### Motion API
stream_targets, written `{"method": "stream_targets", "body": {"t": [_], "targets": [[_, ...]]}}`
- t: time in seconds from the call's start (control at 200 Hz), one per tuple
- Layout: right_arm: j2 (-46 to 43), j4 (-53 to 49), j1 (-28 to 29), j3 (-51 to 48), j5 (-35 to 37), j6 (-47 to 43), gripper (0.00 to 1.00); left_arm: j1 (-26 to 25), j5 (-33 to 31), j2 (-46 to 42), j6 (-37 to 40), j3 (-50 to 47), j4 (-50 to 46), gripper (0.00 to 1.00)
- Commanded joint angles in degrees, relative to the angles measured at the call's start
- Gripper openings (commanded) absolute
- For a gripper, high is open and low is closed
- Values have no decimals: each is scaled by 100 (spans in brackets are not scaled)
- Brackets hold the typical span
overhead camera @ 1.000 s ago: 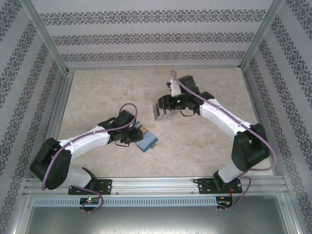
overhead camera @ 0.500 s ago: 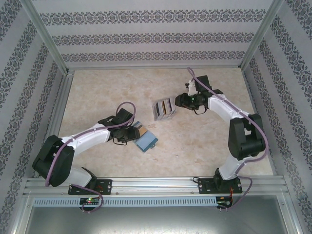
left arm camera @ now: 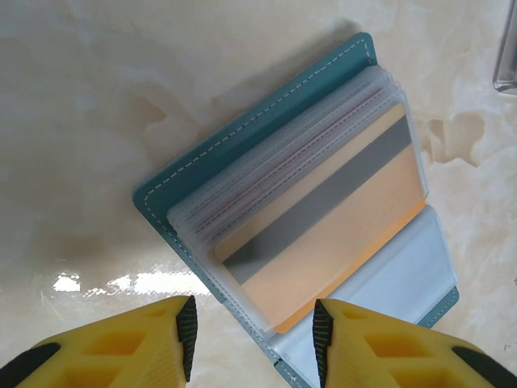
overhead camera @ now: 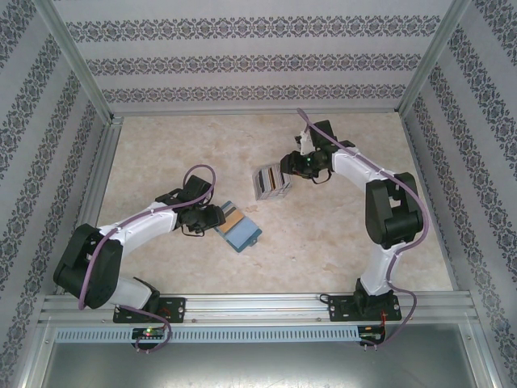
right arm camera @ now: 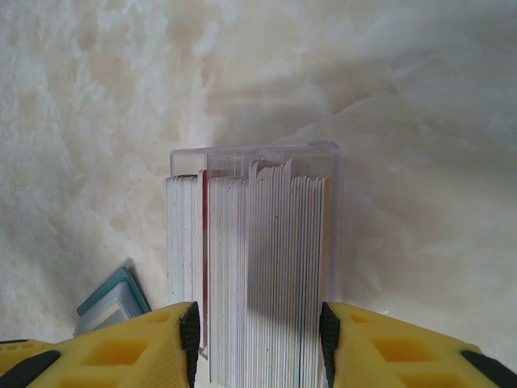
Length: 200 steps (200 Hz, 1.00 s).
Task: Put the credit cards into the card holder
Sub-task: Pick up the credit card from the storage box.
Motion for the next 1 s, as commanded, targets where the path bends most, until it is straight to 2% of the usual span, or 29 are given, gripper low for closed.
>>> {"method": "stream_targets", "body": {"t": [0.0,0.415,0.994], "targets": [[203,-177,80,223,-36,-136,47,89,114,80,154,-100,84,45],[205,-277,330,482,-43,-128,47,131,208,109,162,-144,138,45],[-107,-374,284,482,-34,-139,46,148,259,202,149,-128,213,45]]}}
